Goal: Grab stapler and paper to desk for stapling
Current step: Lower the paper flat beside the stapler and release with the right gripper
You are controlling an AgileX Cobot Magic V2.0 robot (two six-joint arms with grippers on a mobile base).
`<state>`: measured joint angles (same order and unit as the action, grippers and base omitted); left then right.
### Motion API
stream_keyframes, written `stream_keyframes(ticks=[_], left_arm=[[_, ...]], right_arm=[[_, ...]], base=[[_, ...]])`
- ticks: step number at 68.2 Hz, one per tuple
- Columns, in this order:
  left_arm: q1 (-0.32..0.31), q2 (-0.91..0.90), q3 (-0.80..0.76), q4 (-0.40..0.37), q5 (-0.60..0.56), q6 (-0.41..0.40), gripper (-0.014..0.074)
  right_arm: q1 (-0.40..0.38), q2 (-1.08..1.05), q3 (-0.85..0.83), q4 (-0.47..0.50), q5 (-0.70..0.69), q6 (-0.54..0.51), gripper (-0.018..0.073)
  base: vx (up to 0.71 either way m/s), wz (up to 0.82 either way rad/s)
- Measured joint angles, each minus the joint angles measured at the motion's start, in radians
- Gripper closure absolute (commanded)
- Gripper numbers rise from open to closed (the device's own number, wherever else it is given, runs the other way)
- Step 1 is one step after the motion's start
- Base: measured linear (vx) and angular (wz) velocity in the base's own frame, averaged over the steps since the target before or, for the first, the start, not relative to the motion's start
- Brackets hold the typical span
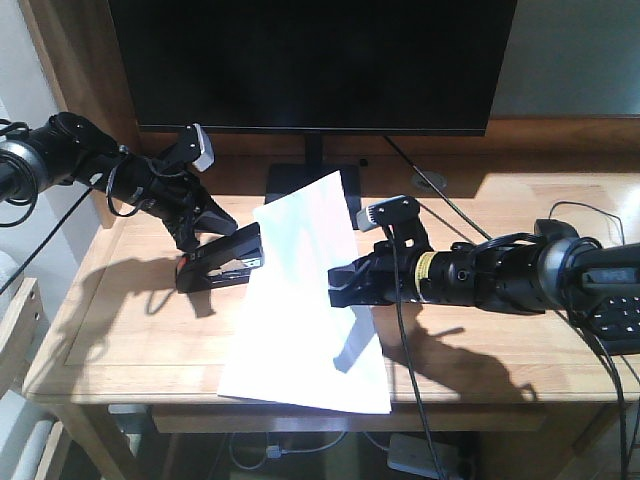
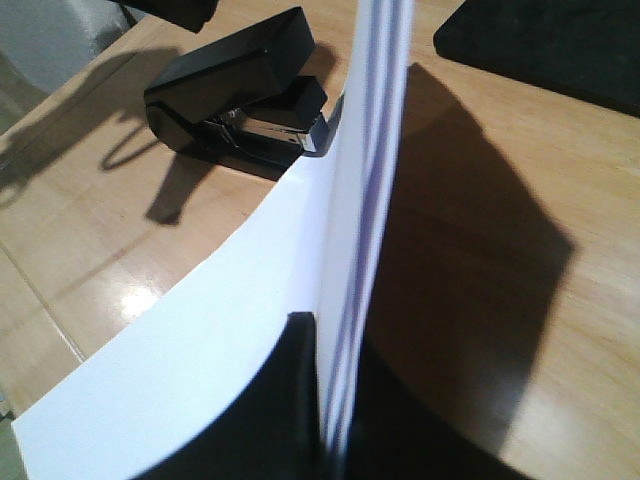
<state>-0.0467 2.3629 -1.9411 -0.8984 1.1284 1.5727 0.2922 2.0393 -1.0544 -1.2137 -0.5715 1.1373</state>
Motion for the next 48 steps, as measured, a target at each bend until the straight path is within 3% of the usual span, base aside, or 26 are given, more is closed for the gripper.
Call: stream_keyframes(ticks=[21,32,48], left_arm=[[0.0,0.0,0.0,0.0,0.0,0.0,0.0603],[0.0,0.0,0.0,0.0,0.0,0.0,0.0603],[0.0,0.0,0.0,0.0,0.0,0.0,0.0603]], right_arm=[[0.006,0.101,-0.085,0.002,0.001,0.032,0.0561],[0.046,0.143,-0.149,0.003,0.051,0.037,0.0552],[0.101,0.187,-0.239,0.025,0.212,0.045,0.0431]], base=[[0.0,0.0],[0.0,0.0],[0.0,0.0]])
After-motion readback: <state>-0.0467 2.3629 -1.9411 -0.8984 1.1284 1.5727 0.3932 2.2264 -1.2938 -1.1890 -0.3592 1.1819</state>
